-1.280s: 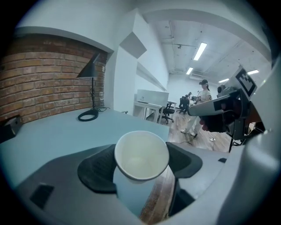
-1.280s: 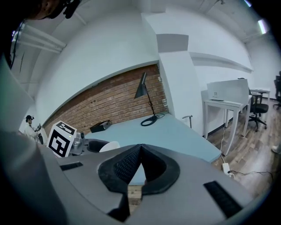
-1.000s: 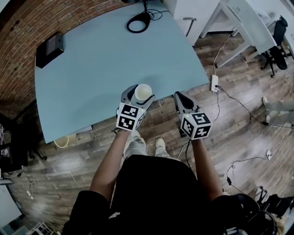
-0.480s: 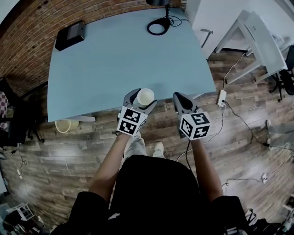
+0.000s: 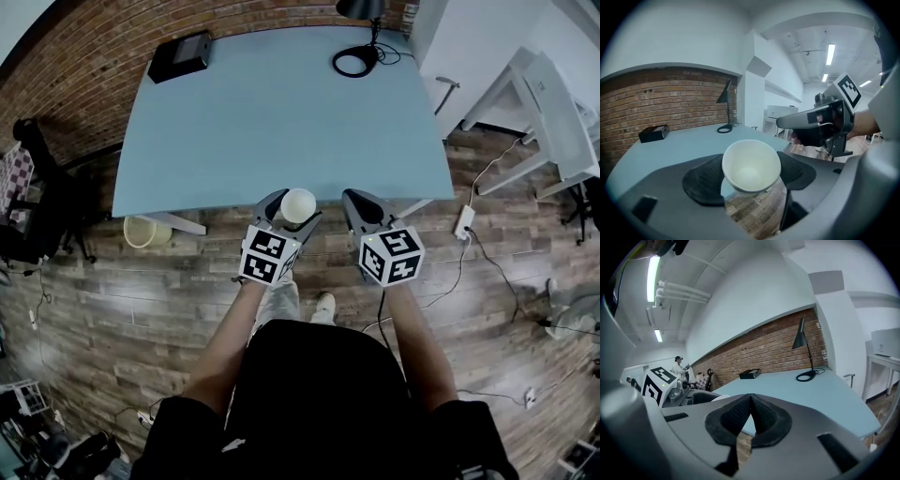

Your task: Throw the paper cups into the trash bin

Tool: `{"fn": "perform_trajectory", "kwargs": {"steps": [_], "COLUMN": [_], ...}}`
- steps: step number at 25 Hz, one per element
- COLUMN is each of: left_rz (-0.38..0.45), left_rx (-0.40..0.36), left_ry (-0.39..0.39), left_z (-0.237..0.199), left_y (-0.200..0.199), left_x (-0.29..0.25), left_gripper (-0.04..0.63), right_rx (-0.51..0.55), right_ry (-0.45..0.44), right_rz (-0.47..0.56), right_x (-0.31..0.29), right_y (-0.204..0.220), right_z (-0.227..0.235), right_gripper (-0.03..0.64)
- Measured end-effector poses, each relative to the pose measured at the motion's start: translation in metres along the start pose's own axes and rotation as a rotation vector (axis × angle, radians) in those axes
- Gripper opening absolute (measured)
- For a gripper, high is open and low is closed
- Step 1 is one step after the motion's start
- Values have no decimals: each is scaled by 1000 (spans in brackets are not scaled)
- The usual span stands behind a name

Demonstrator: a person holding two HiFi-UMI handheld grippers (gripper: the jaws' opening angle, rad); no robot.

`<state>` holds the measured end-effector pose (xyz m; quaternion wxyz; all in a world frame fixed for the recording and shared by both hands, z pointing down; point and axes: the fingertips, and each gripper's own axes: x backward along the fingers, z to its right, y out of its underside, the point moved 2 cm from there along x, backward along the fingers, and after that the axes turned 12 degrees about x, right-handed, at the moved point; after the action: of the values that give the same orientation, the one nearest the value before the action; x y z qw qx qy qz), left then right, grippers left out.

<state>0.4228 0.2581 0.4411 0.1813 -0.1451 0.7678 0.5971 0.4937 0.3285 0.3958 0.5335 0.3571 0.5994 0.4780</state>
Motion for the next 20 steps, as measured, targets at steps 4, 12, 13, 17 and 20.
{"fn": "perform_trajectory", "kwargs": {"steps": [4,12,13,17,20], "left_rz": [38,122,132,156,176], "left_rx": [36,99,109,148,167], "left_ry": [-57,-196,-214,-281,-335], "left_z": [-5,-22,-24,-35,-46], "left_y": [-2,0,1,9,12], "left_x": [24,73,79,102,124], "left_gripper": [359,359,359,359,359], "right_rx": [33,84,87,110,133], "right_ry": [-78,-237,-254,-334,-394], "right_rz": [19,21,17,3,8], "right_x": [-10,-30,-33,-41,-50], "right_y": [-10,-7,-6,-5,-10], "right_z": [-22,-66,-71,-99,-122], "right_gripper": [5,5,5,5,5]}}
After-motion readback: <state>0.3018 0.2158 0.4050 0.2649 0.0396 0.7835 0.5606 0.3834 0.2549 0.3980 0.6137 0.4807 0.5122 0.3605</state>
